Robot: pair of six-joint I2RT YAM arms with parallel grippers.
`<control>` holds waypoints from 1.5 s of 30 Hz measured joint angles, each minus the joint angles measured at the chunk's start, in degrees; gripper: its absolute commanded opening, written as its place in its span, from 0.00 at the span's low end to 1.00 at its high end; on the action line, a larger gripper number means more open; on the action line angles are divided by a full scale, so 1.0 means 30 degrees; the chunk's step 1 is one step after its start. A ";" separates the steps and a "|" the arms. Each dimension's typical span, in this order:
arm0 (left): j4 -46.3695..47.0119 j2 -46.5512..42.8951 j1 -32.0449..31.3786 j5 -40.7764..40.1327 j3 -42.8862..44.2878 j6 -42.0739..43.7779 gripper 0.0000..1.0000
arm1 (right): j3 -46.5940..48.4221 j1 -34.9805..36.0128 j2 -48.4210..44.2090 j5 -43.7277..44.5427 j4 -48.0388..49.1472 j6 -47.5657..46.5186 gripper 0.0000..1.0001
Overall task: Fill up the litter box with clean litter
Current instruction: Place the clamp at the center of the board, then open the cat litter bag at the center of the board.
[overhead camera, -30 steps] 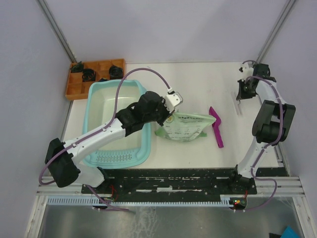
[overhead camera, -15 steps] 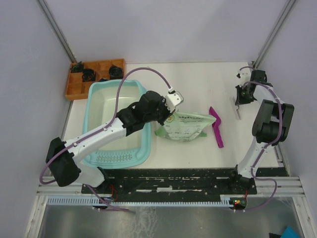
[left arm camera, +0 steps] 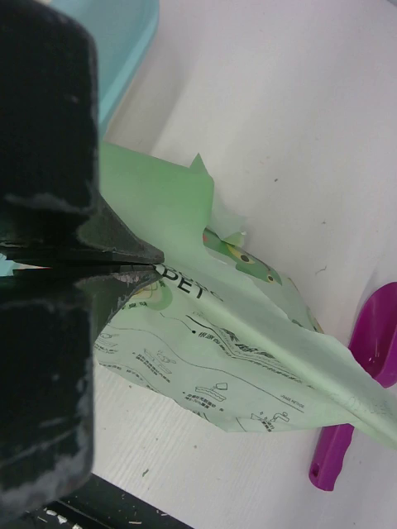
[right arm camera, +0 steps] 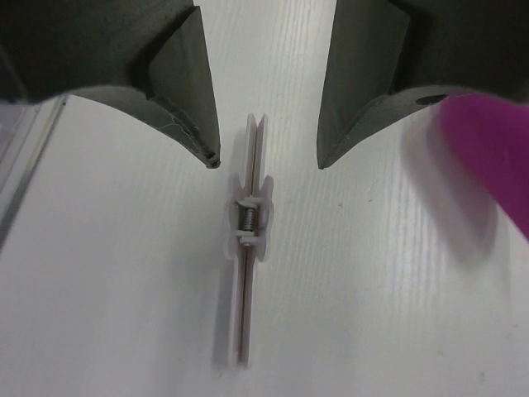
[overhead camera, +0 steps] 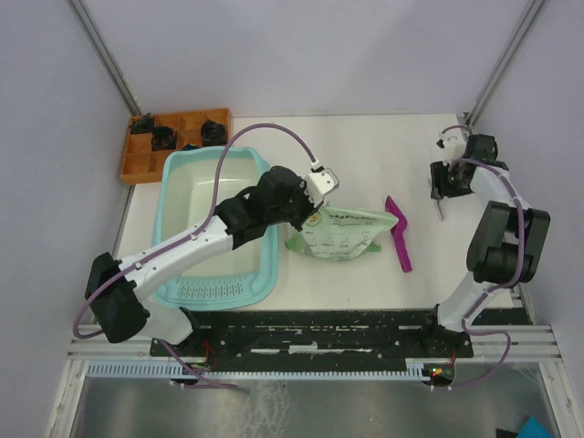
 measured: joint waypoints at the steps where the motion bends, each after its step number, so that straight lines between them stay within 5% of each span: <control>1: -0.0029 0.0015 0.0000 0.0015 0.0036 0.0000 0.12 | -0.0153 0.0000 -0.0678 -0.0138 -0.0095 -0.0124 0.60; 11: -0.0517 0.0809 0.0007 0.0211 0.1049 0.0007 0.12 | -0.0554 0.0000 -0.5676 -0.3009 -0.1756 -0.1829 0.60; 18: -0.0510 0.0867 0.0000 0.0204 0.1071 0.0007 0.11 | 0.0947 0.0007 -0.6309 -0.9770 -1.0265 -0.7876 0.59; 28: -0.0517 0.0874 -0.0080 0.0197 0.1071 0.0007 0.23 | 0.1392 0.0058 -0.5355 -1.4579 -1.8710 -1.5147 0.59; 36: -0.0503 0.0874 -0.0393 0.0372 0.1071 0.0000 0.41 | 0.1166 0.0576 -0.4794 -1.5001 -1.8236 -1.5300 0.59; 45: -0.0335 0.0874 -0.0517 0.0627 0.1071 0.0000 0.43 | 0.0831 0.3308 -0.3541 -1.4600 -1.5402 -1.3180 0.57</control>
